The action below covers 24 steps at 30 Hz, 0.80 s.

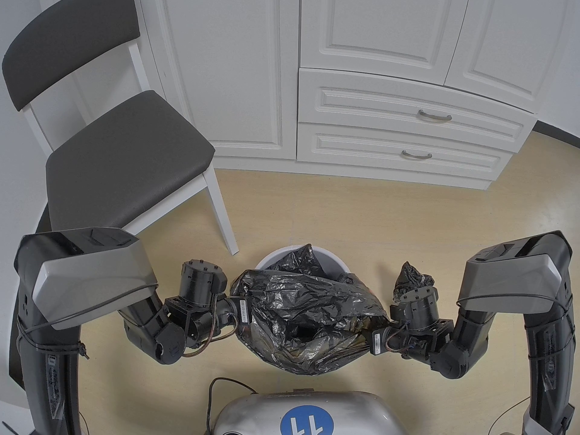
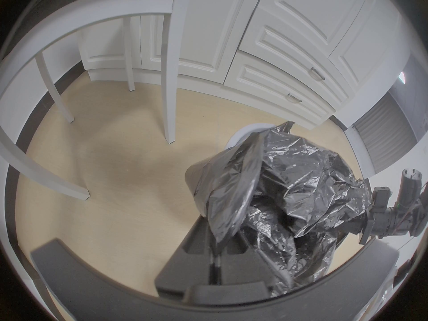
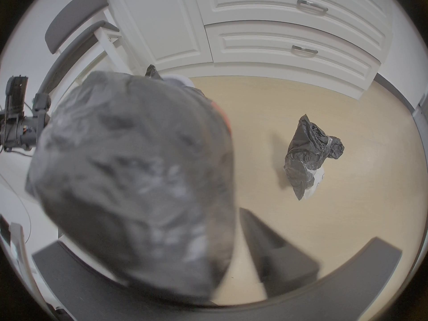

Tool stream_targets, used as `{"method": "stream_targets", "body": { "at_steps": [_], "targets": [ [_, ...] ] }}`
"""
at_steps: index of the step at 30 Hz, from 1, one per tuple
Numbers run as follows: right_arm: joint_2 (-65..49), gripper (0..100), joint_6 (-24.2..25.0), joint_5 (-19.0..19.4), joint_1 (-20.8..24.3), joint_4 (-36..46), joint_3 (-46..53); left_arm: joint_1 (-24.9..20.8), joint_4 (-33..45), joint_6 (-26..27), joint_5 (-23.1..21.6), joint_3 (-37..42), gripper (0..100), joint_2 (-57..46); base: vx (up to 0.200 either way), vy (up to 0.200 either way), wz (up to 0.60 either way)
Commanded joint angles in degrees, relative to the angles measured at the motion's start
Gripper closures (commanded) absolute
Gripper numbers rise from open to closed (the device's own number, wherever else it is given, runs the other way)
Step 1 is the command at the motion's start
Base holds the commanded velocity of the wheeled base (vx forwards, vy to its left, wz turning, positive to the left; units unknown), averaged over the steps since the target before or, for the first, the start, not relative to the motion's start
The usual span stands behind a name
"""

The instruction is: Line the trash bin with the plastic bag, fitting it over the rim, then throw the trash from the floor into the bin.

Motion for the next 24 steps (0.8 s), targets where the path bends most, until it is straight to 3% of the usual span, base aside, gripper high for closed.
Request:
{"method": "stream_targets", "body": {
  "at_steps": [1, 2, 5, 14, 19, 23, 24],
  "targets": [
    [-5.99, 0, -3.37, 3.00, -1.38, -0.11, 4.89, 0.11, 0.28, 0.39, -0.57, 1.68, 100, -4.29, 0.000, 0.000, 0.00],
    [-9.42, 0, -5.92, 6.16, -2.52, -0.11, 7.53, 0.11, 0.37, 1.18, -1.10, 2.47, 100, -5.26, 0.000, 0.000, 0.00],
    [-15.31, 0, -9.34, 10.82, -4.37, -0.02, 11.57, 0.11, 0.37, 2.58, -2.07, 3.35, 100, -5.69, 0.000, 0.000, 0.00],
    [-25.07, 0, -10.22, 12.40, -5.25, 1.65, 13.94, 1.51, 0.37, 2.67, -3.21, 2.29, 100, -4.99, 0.000, 0.000, 0.00],
    [-16.98, 0, -9.87, 14.07, -4.54, 1.56, 13.94, 1.43, 1.69, 2.67, -3.47, 2.29, 100, -4.55, 0.000, 0.000, 0.00],
    [-7.49, 0, -6.97, 23.57, -4.63, -8.81, 15.00, 1.43, 3.54, 2.67, -3.47, 1.77, 100, -3.94, 0.000, 0.000, 0.00],
    [-5.55, 0, -6.44, 24.18, -4.89, -11.54, 15.09, 1.51, 3.71, 2.58, -3.56, 1.59, 100, -3.76, 0.000, 0.000, 0.00]
  ]
}}
